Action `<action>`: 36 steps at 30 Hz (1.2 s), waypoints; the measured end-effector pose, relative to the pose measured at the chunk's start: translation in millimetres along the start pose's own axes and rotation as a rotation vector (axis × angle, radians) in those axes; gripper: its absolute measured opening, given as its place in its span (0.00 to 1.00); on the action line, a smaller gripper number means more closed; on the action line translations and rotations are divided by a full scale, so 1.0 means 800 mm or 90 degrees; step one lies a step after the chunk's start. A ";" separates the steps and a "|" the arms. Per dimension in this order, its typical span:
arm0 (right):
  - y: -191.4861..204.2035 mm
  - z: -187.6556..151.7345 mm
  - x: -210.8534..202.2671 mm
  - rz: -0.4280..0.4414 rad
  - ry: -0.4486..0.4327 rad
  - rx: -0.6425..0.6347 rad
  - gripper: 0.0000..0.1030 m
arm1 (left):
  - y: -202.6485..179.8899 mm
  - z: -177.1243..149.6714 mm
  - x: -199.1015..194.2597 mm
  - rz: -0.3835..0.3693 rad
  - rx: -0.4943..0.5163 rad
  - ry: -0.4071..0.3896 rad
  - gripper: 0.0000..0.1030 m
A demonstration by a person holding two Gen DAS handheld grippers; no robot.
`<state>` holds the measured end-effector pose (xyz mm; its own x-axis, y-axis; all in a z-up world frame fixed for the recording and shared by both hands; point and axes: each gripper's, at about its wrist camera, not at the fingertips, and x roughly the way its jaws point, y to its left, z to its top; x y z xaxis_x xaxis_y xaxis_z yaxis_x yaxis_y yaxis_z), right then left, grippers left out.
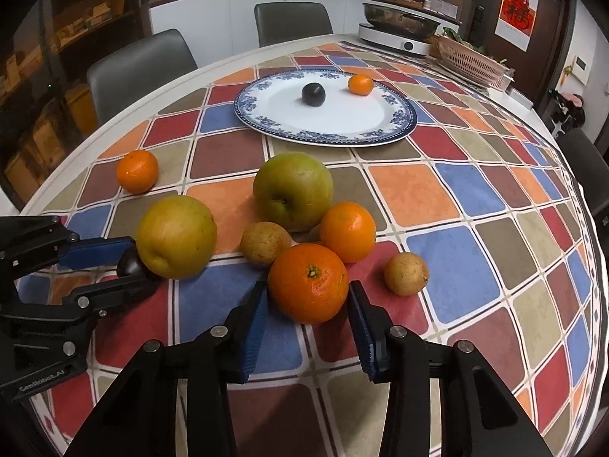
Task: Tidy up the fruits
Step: 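Grasp the second dark plum with the left tool while the right tool grasps an orange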
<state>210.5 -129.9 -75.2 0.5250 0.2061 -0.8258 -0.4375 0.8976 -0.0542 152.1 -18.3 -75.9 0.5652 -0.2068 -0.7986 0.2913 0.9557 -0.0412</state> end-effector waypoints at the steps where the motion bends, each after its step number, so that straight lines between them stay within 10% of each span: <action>1: 0.000 -0.002 -0.002 0.002 0.000 0.003 0.41 | -0.001 -0.001 -0.002 0.000 -0.002 -0.001 0.27; 36: 0.004 0.023 -0.132 0.041 -0.153 0.055 0.41 | -0.016 0.061 -0.120 0.010 -0.002 -0.160 0.27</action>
<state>167.0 -141.9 22.2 0.6613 0.3410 -0.6681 -0.4171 0.9075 0.0503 131.5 -21.0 30.4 0.7439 -0.2376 -0.6246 0.2791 0.9597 -0.0327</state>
